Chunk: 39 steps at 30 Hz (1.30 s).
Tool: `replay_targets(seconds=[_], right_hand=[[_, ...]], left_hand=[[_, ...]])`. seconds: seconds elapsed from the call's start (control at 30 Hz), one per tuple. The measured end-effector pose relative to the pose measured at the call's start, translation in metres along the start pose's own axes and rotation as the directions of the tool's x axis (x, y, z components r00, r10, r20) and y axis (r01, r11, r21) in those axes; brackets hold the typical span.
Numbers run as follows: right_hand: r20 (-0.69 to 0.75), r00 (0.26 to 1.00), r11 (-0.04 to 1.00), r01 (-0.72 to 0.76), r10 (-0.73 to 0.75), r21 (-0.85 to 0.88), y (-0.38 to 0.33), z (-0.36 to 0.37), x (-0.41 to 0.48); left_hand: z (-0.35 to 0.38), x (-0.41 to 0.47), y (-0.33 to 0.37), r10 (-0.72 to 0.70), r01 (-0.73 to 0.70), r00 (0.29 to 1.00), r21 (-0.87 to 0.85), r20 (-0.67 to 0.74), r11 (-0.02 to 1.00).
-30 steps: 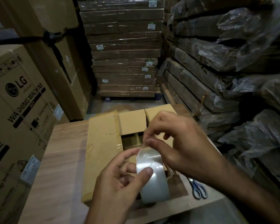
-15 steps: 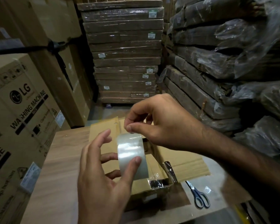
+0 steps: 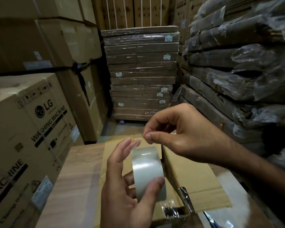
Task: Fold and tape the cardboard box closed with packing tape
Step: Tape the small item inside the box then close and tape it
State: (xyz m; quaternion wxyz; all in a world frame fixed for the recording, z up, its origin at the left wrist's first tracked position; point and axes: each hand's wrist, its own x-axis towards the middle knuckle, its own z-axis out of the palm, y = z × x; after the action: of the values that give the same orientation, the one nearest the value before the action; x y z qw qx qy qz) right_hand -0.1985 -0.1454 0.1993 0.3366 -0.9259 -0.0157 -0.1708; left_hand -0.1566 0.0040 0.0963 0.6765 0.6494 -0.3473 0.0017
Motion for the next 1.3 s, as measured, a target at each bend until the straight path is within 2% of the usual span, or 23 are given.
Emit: replay_targets(seconds=[0.1, 0.3, 0.47, 0.6, 0.77, 0.93, 1.1, 1.2, 1.3], right_hand=[[-0.041, 0.999, 0.999, -0.022, 0.021, -0.029, 0.001, 0.001, 0.000], [-0.075, 0.997, 0.992, -0.030, 0.021, -0.123, 0.003, 0.015, -0.006], [-0.152, 0.988, 0.985, -0.024, -0.002, -0.172, 0.007, 0.021, -0.012], [-0.117, 0.993, 0.984, -0.036, 0.016, -0.174, 0.002, 0.022, -0.014], [-0.162, 0.974, 0.979, -0.176, 0.158, -0.105, 0.012, 0.016, -0.002], [-0.160, 0.971, 0.980, -0.188, 0.175, -0.065, 0.014, 0.005, 0.007], [-0.141, 0.982, 0.987, -0.139, 0.126, -0.084, 0.010, -0.004, 0.010], [-0.137, 0.986, 0.991, -0.110, 0.099, -0.074, 0.009, -0.007, 0.010], [-0.130, 0.989, 0.992, -0.085, 0.073, -0.090, 0.007, -0.010, 0.009]], left_hand=[[0.001, 0.002, 0.002, 0.021, -0.021, 1.000, -0.028, 0.016, 0.999], [0.003, 0.005, -0.003, -0.239, 0.235, 0.971, -0.106, -0.027, 0.966], [0.000, 0.008, -0.005, -0.314, 0.310, 0.949, -0.126, -0.011, 0.942], [-0.002, 0.008, -0.016, -0.357, 0.354, 0.934, -0.180, 0.015, 0.918], [0.006, -0.004, -0.013, -0.231, 0.232, 0.973, 0.041, -0.011, 0.972], [0.009, -0.008, -0.009, -0.099, 0.098, 0.995, -0.078, -0.001, 0.992], [-0.001, -0.009, -0.009, 0.013, -0.007, 0.994, -0.056, 0.106, 0.998], [-0.007, -0.006, -0.005, 0.017, -0.014, 0.983, -0.019, 0.181, 1.000], [-0.013, -0.002, -0.003, -0.038, 0.049, 0.969, -0.039, 0.246, 0.998]])
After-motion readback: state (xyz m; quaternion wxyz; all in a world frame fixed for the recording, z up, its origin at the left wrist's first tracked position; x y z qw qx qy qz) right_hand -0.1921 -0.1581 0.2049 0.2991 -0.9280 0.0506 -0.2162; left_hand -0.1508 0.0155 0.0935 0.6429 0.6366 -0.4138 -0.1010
